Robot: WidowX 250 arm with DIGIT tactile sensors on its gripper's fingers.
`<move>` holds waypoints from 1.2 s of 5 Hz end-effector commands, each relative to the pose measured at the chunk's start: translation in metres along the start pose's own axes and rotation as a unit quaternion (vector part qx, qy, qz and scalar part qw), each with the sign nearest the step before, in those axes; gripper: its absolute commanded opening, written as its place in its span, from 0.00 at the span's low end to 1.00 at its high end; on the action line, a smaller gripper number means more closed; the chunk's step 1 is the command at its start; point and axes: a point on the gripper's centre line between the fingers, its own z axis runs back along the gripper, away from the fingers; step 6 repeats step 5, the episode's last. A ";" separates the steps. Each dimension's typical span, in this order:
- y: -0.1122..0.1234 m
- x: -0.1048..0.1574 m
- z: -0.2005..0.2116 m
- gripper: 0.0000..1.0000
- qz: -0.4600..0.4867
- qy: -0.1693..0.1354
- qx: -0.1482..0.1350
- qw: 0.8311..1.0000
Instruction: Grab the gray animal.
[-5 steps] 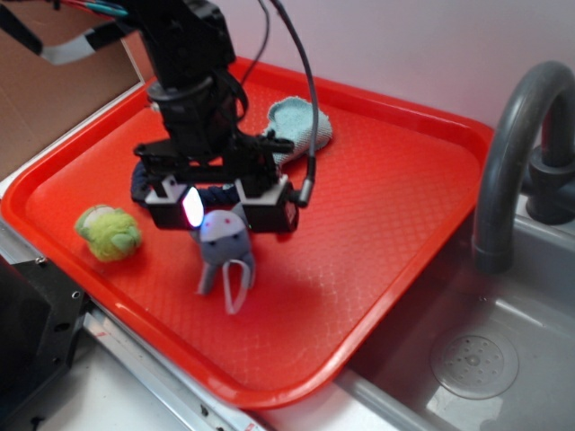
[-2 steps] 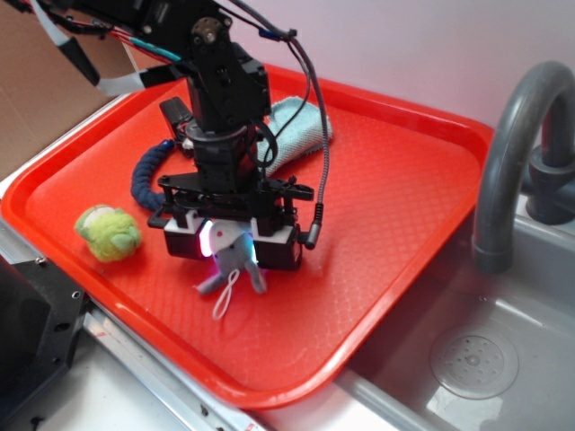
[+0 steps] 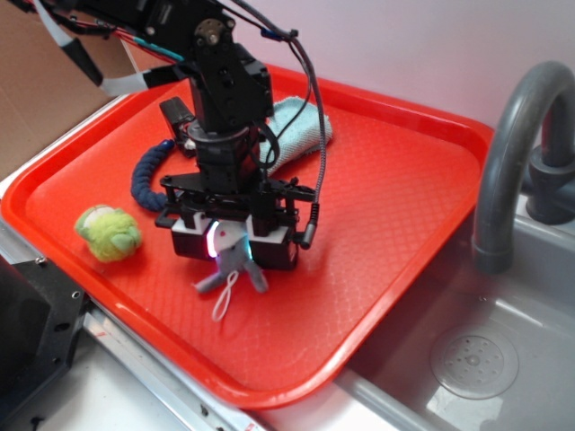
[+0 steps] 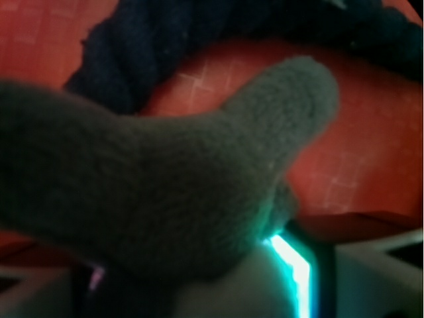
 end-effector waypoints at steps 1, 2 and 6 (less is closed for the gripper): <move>0.026 0.000 0.089 0.00 -0.178 -0.002 -0.078 0.981; 0.040 -0.022 0.135 0.00 -0.232 -0.048 -0.088 0.968; 0.080 -0.038 0.170 0.00 -0.188 -0.020 -0.126 0.974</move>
